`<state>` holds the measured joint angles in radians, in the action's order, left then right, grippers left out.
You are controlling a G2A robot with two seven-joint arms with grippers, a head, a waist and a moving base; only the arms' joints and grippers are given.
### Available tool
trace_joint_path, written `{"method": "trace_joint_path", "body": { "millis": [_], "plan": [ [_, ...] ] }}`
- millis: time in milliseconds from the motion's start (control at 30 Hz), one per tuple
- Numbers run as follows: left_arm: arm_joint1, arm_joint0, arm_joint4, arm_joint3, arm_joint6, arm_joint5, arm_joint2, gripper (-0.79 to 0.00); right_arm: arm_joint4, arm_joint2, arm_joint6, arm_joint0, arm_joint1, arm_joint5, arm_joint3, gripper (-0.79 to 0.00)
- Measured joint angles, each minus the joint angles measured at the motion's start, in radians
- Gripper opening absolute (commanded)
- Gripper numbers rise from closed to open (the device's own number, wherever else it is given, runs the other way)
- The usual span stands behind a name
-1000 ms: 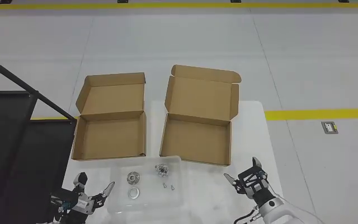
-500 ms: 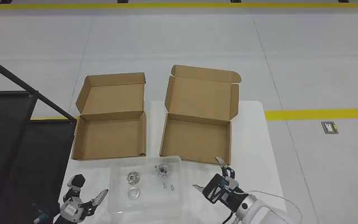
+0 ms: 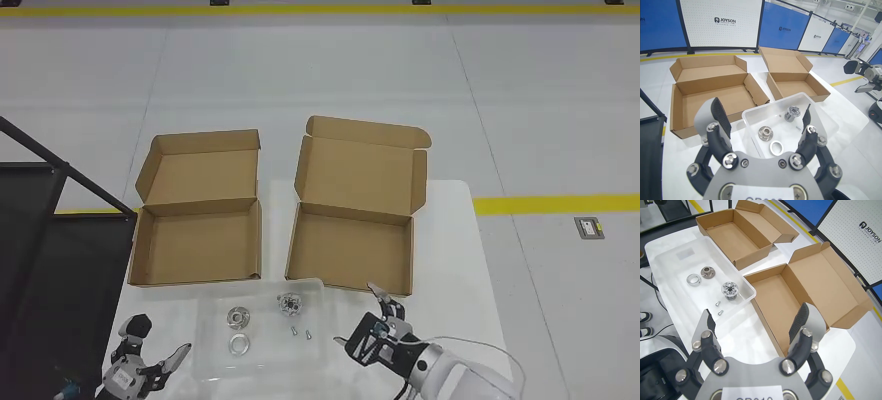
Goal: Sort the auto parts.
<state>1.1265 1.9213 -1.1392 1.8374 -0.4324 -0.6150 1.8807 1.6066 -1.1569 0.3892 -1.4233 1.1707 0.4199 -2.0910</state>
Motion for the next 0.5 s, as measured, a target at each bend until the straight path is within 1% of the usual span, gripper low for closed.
{"method": "trace_joint_path", "body": {
  "millis": [133,233,367,500],
  "plan": [
    [0.001,-0.006,0.019,-0.002,0.006,-0.007,0.003,0.0,0.019,0.075,0.048,0.065,0.01,0.049,0.03,0.0],
    [0.001,-0.008,0.039,-0.008,-0.006,-0.029,0.015,0.0,-0.005,0.131,0.077,0.125,0.019,0.096,0.053,0.0],
    [-0.003,-0.01,0.047,-0.014,-0.012,-0.091,0.031,0.0,-0.083,0.211,0.139,0.23,0.04,0.173,0.119,0.0],
    [-0.008,-0.008,0.025,-0.021,-0.023,-0.182,0.052,0.0,-0.139,0.335,0.228,0.369,0.081,0.161,0.243,0.0]
  ]
}}
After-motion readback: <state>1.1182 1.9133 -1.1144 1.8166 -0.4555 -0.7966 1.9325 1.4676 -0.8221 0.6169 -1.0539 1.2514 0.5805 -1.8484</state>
